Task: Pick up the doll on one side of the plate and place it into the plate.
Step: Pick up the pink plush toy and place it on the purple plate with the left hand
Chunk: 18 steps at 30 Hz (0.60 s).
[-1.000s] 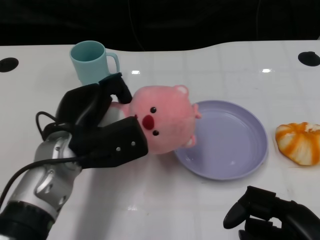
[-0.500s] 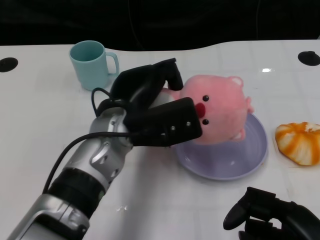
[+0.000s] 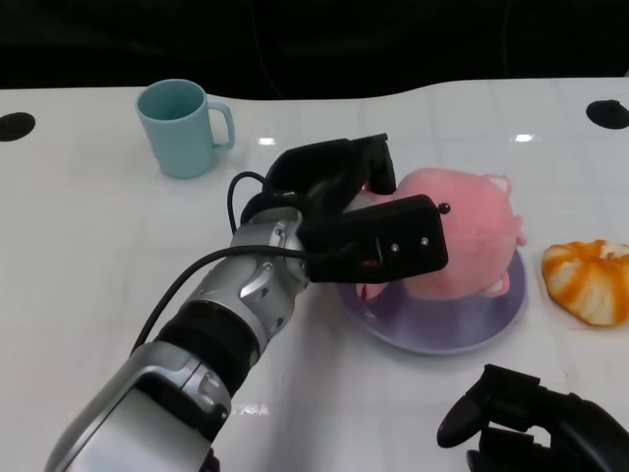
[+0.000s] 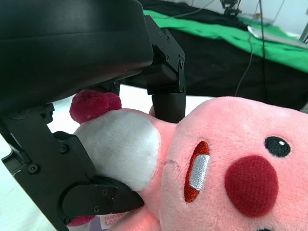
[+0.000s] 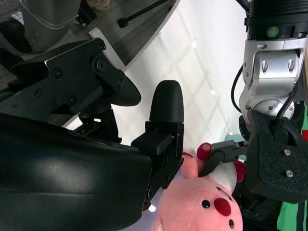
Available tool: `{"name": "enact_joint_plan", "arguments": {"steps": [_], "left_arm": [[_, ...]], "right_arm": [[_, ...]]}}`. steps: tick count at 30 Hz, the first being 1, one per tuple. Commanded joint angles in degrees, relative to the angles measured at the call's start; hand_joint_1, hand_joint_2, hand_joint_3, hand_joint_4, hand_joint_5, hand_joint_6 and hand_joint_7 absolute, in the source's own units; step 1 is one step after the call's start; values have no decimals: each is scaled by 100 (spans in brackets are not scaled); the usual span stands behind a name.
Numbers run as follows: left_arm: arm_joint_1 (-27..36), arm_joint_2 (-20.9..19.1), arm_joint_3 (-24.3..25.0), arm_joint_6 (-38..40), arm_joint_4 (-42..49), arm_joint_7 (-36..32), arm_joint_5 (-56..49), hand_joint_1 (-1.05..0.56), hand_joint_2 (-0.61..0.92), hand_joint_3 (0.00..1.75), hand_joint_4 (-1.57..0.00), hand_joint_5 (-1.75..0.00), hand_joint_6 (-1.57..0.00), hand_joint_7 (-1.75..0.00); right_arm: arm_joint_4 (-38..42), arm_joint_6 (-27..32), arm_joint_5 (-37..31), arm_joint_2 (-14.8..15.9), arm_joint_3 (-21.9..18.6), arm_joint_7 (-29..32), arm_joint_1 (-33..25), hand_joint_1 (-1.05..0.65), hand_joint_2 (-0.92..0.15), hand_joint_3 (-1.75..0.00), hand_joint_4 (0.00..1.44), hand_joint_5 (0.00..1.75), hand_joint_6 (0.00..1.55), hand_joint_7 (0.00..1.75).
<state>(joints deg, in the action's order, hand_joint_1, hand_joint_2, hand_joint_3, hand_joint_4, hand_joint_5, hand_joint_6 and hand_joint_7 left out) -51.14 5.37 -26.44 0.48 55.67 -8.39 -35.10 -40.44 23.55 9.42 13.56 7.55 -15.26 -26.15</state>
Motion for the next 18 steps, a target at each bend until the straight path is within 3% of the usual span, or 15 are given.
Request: {"name": "enact_joint_plan", "arguments": {"steps": [1, 3, 4, 5, 9, 12, 14, 18], "left_arm": [[-229, 39, 50, -7, 161, -13, 92, -17, 57, 84, -85, -175, -65, -174], [-315, 61, 107, 45, 261, 132, 185, -17, 62, 69, -78, -175, -69, -146], [-358, 61, 132, 36, 313, 220, 242, -18, 65, 61, -73, -165, -72, -122], [-387, 59, 144, 24, 349, 277, 283, -19, 70, 51, -71, -153, -79, -88], [-473, 5, 114, -110, 454, 616, 339, -30, 84, 20, -64, -140, -81, -25], [-481, -59, 50, -107, 385, 906, 306, -47, 91, 13, -35, -93, -63, -5], [-480, -96, 6, -86, 334, 1045, 277, -55, 92, 16, -32, -59, -54, -1], [-403, -213, -64, -134, 136, 1168, 235, -63, 92, 20, -22, -42, -43, 0]], "right_arm": [[-144, 55, 14, -4, 33, 69, -89, -5, -66, -110, 64, 175, 47, 142], [-219, 72, 10, 6, 19, 100, -98, -8, -65, -109, 63, 175, 47, 144], [-218, 34, 12, 15, 6, 96, -106, -9, -65, -109, 64, 175, 47, 144], [-212, 7, 15, 21, -2, 94, -112, -9, -66, -108, 64, 175, 47, 144], [-142, -50, 40, 31, -29, 67, -76, -5, -67, -108, 63, 175, 46, 143], [-70, -61, 71, 16, -56, 52, -23, -5, -67, -107, 63, 175, 47, 143], [-38, -79, 75, 18, -70, 43, -2, -6, -67, -107, 63, 175, 47, 143], [3, -143, 93, 6, -111, 14, 0, -6, -66, -108, 65, 175, 48, 143]]}}
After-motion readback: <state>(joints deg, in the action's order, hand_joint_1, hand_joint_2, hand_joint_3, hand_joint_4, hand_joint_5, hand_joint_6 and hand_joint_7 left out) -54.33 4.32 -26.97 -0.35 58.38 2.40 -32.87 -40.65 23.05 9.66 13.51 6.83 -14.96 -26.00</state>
